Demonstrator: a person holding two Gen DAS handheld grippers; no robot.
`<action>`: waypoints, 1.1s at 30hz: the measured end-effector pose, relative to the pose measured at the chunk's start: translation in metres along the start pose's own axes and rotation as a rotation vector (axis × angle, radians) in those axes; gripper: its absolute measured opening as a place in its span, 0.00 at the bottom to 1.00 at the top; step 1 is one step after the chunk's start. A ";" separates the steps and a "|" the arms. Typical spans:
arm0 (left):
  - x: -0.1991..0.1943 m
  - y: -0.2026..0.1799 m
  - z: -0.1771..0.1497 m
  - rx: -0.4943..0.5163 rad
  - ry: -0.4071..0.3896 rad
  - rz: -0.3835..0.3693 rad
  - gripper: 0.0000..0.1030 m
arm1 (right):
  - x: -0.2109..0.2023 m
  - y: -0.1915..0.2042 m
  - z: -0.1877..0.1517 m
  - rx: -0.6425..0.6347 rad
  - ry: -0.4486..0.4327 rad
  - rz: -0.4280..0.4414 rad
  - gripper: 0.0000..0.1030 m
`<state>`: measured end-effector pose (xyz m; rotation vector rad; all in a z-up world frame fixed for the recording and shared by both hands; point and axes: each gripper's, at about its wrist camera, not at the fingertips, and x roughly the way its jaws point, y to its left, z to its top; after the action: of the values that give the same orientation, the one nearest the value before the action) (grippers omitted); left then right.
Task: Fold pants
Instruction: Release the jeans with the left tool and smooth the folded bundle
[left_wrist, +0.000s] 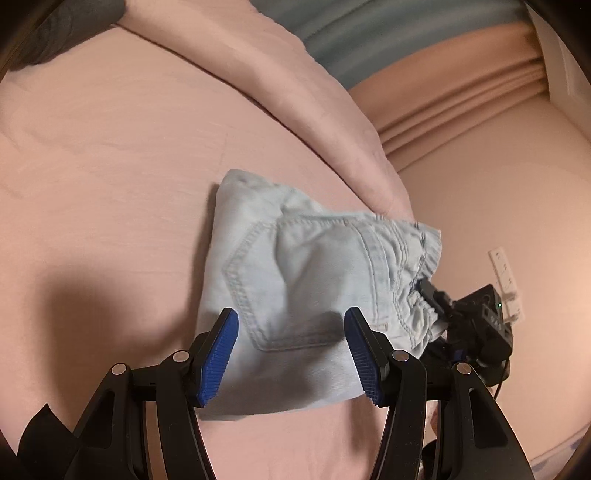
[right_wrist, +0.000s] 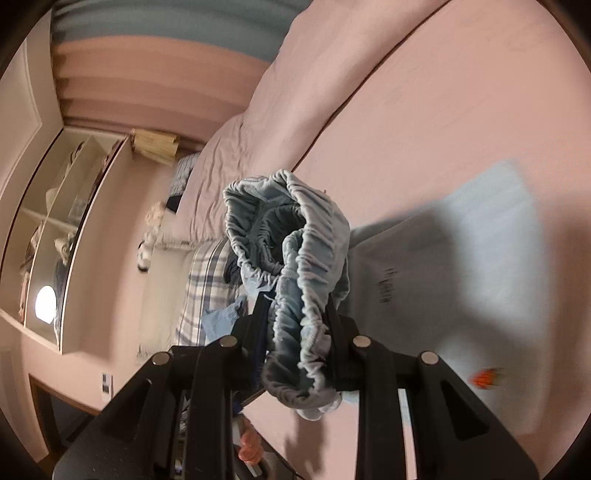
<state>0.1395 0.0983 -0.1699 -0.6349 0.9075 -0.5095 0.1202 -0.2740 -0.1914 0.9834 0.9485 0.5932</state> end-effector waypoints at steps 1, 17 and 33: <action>0.004 -0.002 0.000 0.003 0.004 0.007 0.57 | -0.005 -0.006 0.000 0.009 -0.010 -0.005 0.25; 0.023 -0.010 -0.007 0.083 0.060 0.158 0.57 | -0.027 -0.094 -0.008 0.236 0.005 -0.141 0.42; 0.088 -0.067 -0.045 0.514 0.078 0.471 0.77 | 0.034 0.060 -0.002 -0.416 0.007 -0.424 0.43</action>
<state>0.1384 -0.0184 -0.1926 0.0710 0.9155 -0.3206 0.1343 -0.2195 -0.1522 0.3923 0.9555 0.4103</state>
